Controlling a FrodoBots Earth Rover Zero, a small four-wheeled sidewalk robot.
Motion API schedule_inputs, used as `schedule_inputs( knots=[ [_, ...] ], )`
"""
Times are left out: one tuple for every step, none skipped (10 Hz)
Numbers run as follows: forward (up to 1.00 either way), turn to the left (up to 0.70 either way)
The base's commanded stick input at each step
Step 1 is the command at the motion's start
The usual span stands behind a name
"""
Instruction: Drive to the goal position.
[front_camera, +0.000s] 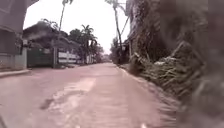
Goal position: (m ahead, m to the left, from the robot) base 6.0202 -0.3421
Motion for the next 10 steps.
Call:
schedule_inputs(
  knots=[
    [1.0, 0.0],
    [1.0, 0.0],
    [1.0, 0.0],
    [1.0, 0.0],
    [1.0, 0.0],
    [1.0, 0.0],
    [1.0, 0.0],
    [1.0, 0.0],
    [1.0, 0.0],
    [1.0, 0.0]
  ],
)
